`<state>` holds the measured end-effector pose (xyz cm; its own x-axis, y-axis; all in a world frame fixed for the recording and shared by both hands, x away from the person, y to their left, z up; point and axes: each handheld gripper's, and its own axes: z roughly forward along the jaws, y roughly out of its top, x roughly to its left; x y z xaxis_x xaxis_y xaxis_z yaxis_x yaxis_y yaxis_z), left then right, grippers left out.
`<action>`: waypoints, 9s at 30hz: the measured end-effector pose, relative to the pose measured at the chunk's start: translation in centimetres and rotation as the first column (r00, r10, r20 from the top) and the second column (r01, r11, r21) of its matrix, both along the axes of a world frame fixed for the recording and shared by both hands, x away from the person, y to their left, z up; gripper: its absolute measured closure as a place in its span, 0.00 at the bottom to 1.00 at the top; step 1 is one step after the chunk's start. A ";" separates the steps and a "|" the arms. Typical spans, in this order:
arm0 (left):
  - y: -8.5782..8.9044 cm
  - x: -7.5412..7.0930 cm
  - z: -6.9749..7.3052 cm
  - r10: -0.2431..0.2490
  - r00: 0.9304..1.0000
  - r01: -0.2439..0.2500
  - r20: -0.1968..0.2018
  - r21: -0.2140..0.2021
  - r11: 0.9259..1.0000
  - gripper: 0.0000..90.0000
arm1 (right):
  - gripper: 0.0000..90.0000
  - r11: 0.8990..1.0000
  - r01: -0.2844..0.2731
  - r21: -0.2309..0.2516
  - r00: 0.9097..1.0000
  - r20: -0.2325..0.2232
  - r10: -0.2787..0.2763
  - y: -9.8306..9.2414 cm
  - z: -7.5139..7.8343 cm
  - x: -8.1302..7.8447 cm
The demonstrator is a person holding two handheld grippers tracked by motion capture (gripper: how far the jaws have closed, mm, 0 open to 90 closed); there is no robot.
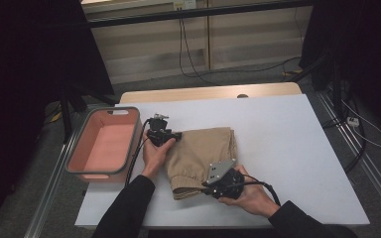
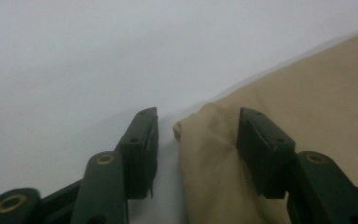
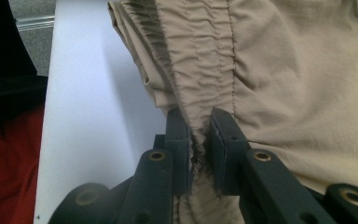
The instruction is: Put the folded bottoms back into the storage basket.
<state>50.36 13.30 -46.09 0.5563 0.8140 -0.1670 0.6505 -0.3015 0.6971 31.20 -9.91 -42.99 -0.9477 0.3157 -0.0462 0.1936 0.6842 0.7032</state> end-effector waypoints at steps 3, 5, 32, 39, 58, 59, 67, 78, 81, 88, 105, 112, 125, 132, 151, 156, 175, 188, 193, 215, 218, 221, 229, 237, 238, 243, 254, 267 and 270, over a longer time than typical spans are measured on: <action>0.2 -0.1 0.2 -0.013 0.999 0.013 -0.040 0.000 1.000 0.65 | 0.88 1.000 0.000 0.002 1.000 0.002 0.000 0.0 0.0 0.0; 0.0 -0.2 0.3 -0.007 0.999 0.007 -0.037 0.011 1.000 0.67 | 0.88 1.000 -0.001 0.001 1.000 0.003 0.001 0.0 0.0 0.0; 0.8 -1.1 2.3 -0.022 1.000 0.022 -0.004 -0.147 0.989 0.96 | 0.88 0.999 0.017 0.050 1.000 -0.002 -0.017 -0.3 0.0 0.0; 0.8 -1.3 2.8 -0.028 0.999 0.033 0.031 -0.152 0.988 0.96 | 0.88 0.997 0.025 0.070 1.000 -0.001 -0.025 -0.3 0.0 0.0; 1.1 -1.7 4.5 -0.022 0.997 0.039 0.079 -0.220 0.975 0.96 | 0.88 0.990 0.042 0.136 0.999 -0.003 -0.042 -0.5 0.5 0.1; 1.1 -1.7 4.6 -0.023 0.996 0.041 0.081 -0.231 0.972 0.96 | 0.88 0.990 0.042 0.138 0.999 -0.002 -0.042 -0.5 0.5 0.1; 1.3 -1.8 5.2 -0.032 0.995 0.054 0.096 -0.234 0.971 0.96 | 0.88 0.989 0.037 0.141 0.999 0.017 -0.040 -0.4 0.8 -0.1; 1.7 -2.1 6.3 -0.027 0.992 0.058 0.123 -0.255 0.965 0.96 | 0.88 0.986 0.038 0.162 0.999 0.031 -0.043 -0.4 1.4 -0.1; 1.8 -2.2 6.8 -0.032 0.991 0.066 0.133 -0.260 0.963 0.96 | 0.88 0.984 0.039 0.173 0.998 0.032 -0.045 -0.3 1.5 0.0; 1.7 -2.3 7.8 -0.034 0.987 0.073 0.156 -0.252 0.965 0.96 | 0.88 0.980 0.042 0.194 0.998 0.039 -0.050 -0.3 1.8 0.0; 3.1 -2.1 10.4 -0.022 0.981 0.073 0.195 -0.261 0.963 0.97 | 0.88 0.975 0.016 0.223 0.997 0.074 -0.033 1.0 3.3 0.8; 3.7 -2.0 11.6 -0.003 0.979 0.058 0.205 -0.264 0.963 0.97 | 0.88 0.971 0.007 0.240 0.995 0.092 -0.030 1.2 4.0 1.0; 4.6 -1.9 13.2 0.012 0.974 0.048 0.225 -0.261 0.964 0.97 | 0.88 0.965 0.000 0.262 0.994 0.110 -0.030 1.4 5.1 1.4; 5.4 -2.0 13.9 0.018 0.971 0.048 0.237 -0.270 0.962 0.97 | 0.88 0.958 -0.009 0.287 0.994 0.107 -0.023 2.2 5.3 1.6; 7.9 -2.3 15.8 0.061 0.960 0.019 0.273 -0.281 0.960 0.97 | 0.88 0.950 -0.030 0.311 0.992 0.126 -0.009 4.3 6.5 2.4; 8.7 -2.9 16.3 0.060 0.957 0.026 0.282 -0.291 0.956 0.97 | 0.88 0.944 -0.044 0.328 0.992 0.125 0.002 4.8 6.6 2.4; 11.7 -2.6 17.5 0.117 0.950 -0.025 0.291 -0.300 0.954 0.97 | 0.88 0.935 -0.062 0.350 0.990 0.142 0.012 6.7 8.0 3.2; 13.4 -2.5 17.7 0.159 0.942 -0.069 0.296 -0.293 0.954 0.97 | 0.88 0.933 -0.072 0.352 0.990 0.138 0.024 8.5 8.7 3.9; 14.0 -2.6 18.1 0.163 0.938 -0.071 0.304 -0.294 0.953 0.97 | 0.88 0.934 -0.085 0.348 0.989 0.145 0.037 9.5 9.1 3.9; 17.6 -2.3 19.5 0.233 0.917 -0.124 0.324 -0.323 0.938 0.97 | 0.88 0.933 -0.114 0.340 0.986 0.153 0.065 12.8 11.2 5.5; 18.0 -2.3 19.7 0.244 0.912 -0.135 0.330 -0.322 0.937 0.97 | 0.88 0.933 -0.122 0.337 0.985 0.158 0.071 13.3 11.5 5.6; 18.4 -2.3 19.8 0.257 0.907 -0.148 0.334 -0.319 0.936 0.97 | 0.88 0.933 -0.123 0.340 0.985 0.158 0.072 13.9 11.7 5.8; 19.5 -2.1 19.5 0.278 0.904 -0.168 0.324 -0.330 0.929 0.97 | 0.88 0.931 -0.133 0.341 0.985 0.153 0.084 15.3 11.8 6.0; 20.7 -1.6 19.3 0.314 0.899 -0.205 0.306 -0.339 0.918 0.97 | 0.88 0.930 -0.134 0.343 0.985 0.146 0.088 16.8 11.8 6.6; 20.9 -1.5 19.1 0.316 0.900 -0.210 0.300 -0.337 0.918 0.97 | 0.88 0.931 -0.134 0.340 0.985 0.146 0.089 17.0 11.7 6.7; 21.3 -1.2 18.3 0.315 0.905 -0.209 0.287 -0.345 0.915 0.97 | 0.88 0.934 -0.128 0.333 0.987 0.133 0.088 17.6 11.2 6.8; 22.9 -0.7 18.0 0.311 0.910 -0.208 0.274 -0.347 0.914 0.97 | 0.88 0.939 -0.116 0.323 0.989 0.127 0.079 19.6 11.0 7.0; 24.3 -0.8 17.4 0.318 0.910 -0.210 0.265 -0.367 0.906 0.97 | 0.88 0.932 -0.113 0.345 0.988 0.140 0.068 21.2 10.0 6.5; 24.5 -0.8 16.9 0.314 0.914 -0.219 0.257 -0.340 0.915 0.97 | 0.88 0.935 -0.114 0.337 0.988 0.133 0.073 21.5 9.7 6.4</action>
<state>49.61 37.81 -29.17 0.3872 0.8769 -0.2848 0.4224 0.1059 0.9002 37.65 11.59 -33.33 -0.9683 0.2419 -0.0627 0.0430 0.4087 0.9117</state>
